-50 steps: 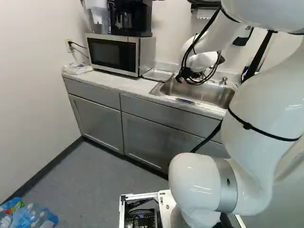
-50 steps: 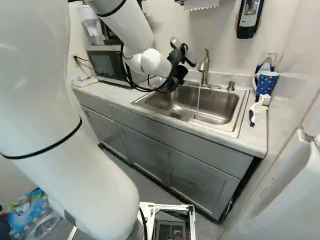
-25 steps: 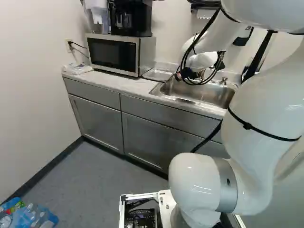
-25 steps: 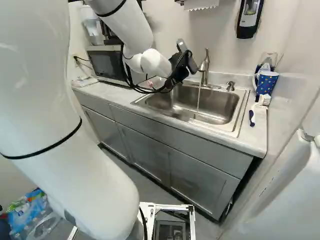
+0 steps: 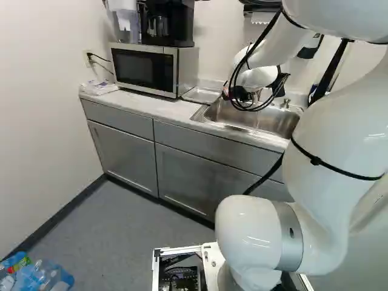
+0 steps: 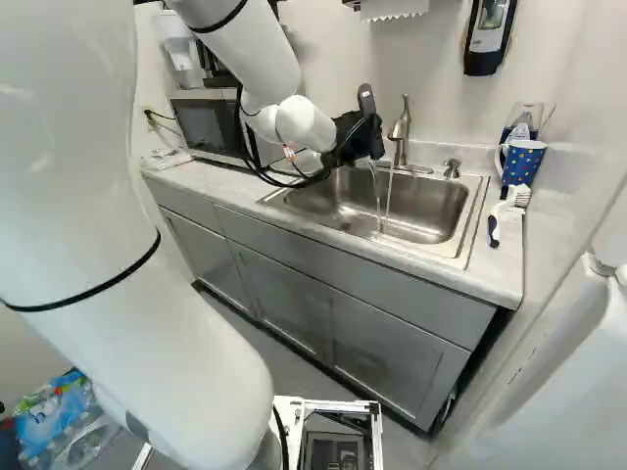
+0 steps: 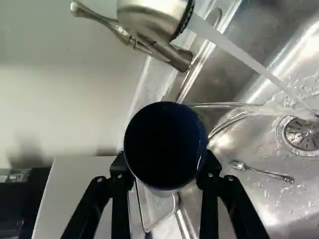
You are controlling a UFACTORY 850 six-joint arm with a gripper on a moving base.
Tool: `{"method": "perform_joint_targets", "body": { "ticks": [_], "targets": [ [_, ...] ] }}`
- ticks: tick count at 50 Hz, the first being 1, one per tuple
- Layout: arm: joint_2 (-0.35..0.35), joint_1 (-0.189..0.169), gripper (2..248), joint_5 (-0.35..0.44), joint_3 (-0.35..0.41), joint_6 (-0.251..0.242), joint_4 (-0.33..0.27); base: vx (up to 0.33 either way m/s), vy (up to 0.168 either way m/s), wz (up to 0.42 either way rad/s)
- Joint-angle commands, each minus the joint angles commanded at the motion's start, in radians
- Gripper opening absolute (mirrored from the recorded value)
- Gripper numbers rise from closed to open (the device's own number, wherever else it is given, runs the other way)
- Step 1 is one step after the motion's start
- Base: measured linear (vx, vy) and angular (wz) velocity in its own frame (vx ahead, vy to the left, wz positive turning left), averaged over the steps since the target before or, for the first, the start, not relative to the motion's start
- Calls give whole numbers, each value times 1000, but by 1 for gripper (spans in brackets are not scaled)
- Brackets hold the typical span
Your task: Rinse the cup and place it in the tray
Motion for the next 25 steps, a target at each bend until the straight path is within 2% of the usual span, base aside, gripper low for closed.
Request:
{"method": "perform_joint_targets", "body": {
  "ticks": [25],
  "targets": [
    [0, 0, 126, 0, 0, 263, 0, 0, 0, 0]
  ]
}}
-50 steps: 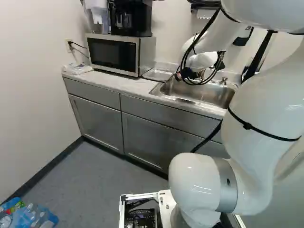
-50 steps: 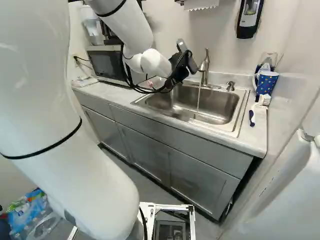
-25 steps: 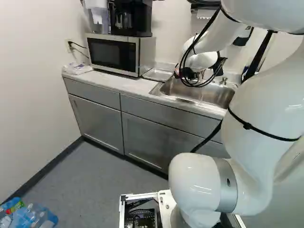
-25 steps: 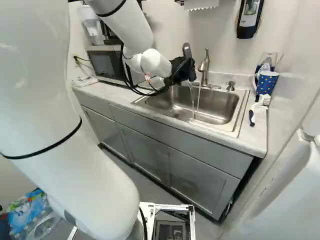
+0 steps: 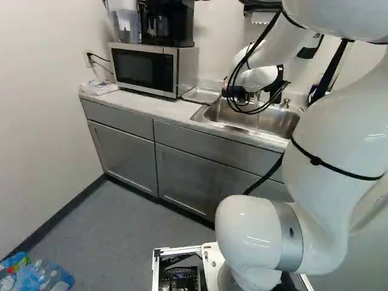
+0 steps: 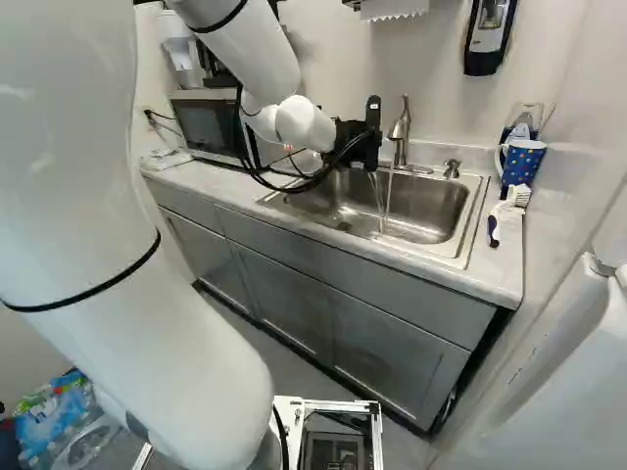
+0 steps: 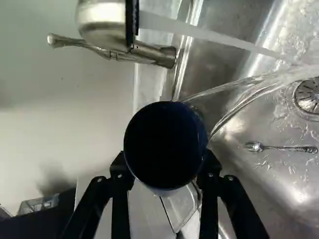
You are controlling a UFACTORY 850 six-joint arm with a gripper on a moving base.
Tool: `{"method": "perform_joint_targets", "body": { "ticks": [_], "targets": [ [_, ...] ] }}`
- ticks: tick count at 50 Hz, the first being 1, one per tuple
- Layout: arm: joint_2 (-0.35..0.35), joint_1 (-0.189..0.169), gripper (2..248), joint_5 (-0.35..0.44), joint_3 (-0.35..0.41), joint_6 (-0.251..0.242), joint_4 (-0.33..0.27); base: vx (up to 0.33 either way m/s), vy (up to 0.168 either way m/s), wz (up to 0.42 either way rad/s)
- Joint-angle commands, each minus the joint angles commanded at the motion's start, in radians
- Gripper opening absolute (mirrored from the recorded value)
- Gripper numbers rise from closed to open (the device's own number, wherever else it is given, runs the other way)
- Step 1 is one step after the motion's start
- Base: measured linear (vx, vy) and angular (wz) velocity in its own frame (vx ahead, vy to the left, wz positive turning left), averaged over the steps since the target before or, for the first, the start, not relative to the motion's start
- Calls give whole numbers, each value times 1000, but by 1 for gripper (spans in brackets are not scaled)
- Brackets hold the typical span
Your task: Rinse the cup and place it in the tray
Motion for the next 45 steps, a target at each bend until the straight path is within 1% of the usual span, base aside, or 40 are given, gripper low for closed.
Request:
{"method": "perform_joint_targets", "body": {
  "ticks": [45],
  "targets": [
    [0, 0, 126, 0, 0, 473, 0, 0, 0, 0]
  ]
}}
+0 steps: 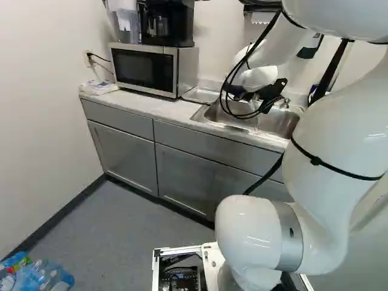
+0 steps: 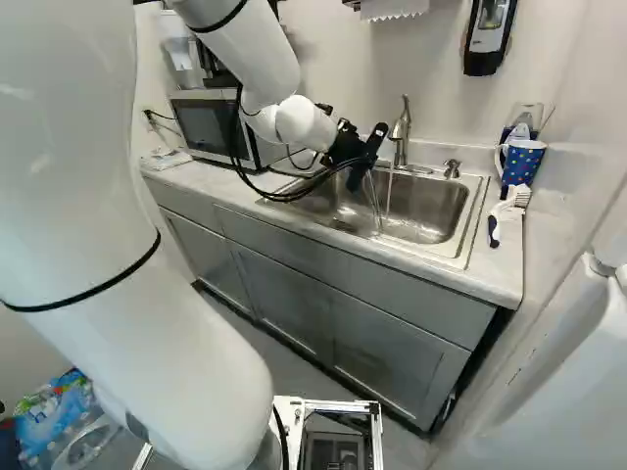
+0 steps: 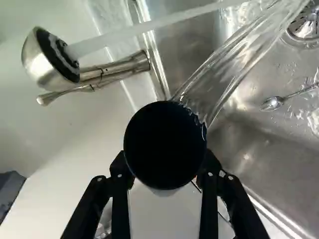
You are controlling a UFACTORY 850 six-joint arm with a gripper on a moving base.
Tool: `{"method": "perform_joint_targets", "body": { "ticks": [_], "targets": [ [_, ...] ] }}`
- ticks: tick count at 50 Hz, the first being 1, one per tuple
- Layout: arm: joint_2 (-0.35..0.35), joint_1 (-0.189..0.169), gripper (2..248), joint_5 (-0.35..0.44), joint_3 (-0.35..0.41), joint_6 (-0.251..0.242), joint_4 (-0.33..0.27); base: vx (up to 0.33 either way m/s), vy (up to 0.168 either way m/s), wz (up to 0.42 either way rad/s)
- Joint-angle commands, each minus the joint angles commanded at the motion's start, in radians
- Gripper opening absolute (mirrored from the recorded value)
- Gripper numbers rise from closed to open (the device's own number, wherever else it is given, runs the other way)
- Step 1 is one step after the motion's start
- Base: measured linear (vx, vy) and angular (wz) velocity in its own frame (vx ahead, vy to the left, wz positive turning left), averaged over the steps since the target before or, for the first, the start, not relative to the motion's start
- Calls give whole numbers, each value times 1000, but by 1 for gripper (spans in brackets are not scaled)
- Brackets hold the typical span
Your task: Rinse the cup and place it in the tray
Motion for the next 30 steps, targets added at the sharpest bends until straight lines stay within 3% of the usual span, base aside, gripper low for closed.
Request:
{"method": "perform_joint_targets", "body": {
  "ticks": [14, 30],
  "targets": [
    [0, 0, 126, 0, 0, 147, 0, 0, 0, 0],
    [0, 0, 126, 0, 0, 147, 0, 0, 0, 0]
  ]
}}
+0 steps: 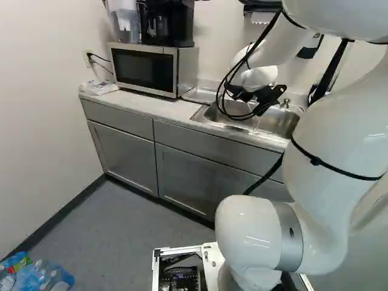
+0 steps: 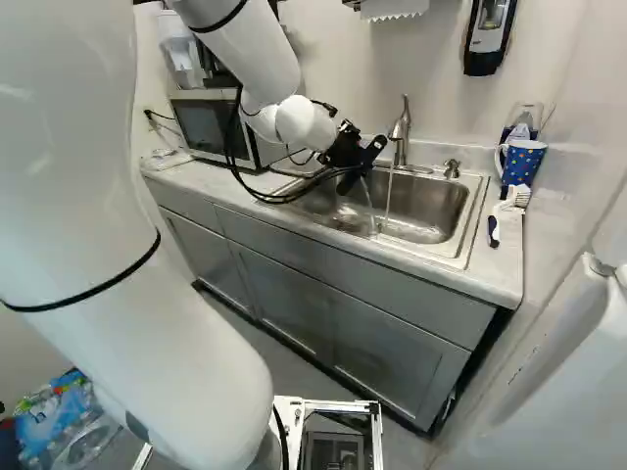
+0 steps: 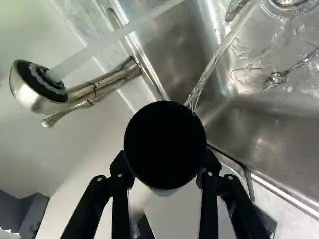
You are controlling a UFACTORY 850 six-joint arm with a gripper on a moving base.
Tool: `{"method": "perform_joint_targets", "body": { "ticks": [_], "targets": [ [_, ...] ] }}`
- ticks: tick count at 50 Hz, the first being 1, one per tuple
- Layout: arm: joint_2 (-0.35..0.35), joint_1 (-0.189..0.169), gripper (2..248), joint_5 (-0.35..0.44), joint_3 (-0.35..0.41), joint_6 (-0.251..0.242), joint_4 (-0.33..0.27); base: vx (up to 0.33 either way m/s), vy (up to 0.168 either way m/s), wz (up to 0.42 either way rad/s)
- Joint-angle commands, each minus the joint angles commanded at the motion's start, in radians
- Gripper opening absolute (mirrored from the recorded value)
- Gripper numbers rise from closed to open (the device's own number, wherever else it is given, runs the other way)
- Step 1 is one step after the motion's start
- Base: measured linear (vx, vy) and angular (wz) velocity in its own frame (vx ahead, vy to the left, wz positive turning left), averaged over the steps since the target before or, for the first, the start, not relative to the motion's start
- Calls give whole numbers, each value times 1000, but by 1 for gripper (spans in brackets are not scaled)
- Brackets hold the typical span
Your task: Rinse the cup and place it in the tray
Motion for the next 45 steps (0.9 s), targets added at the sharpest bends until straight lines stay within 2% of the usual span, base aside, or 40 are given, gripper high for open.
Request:
{"method": "perform_joint_targets", "body": {
  "ticks": [29, 35, 45],
  "targets": [
    [0, 0, 126, 0, 0, -2, 0, 0, 0, 0],
    [0, 0, 126, 0, 0, -40, 0, 0, 0, 0],
    [0, 0, 126, 0, 0, -138, 0, 0, 0, 0]
  ]
}}
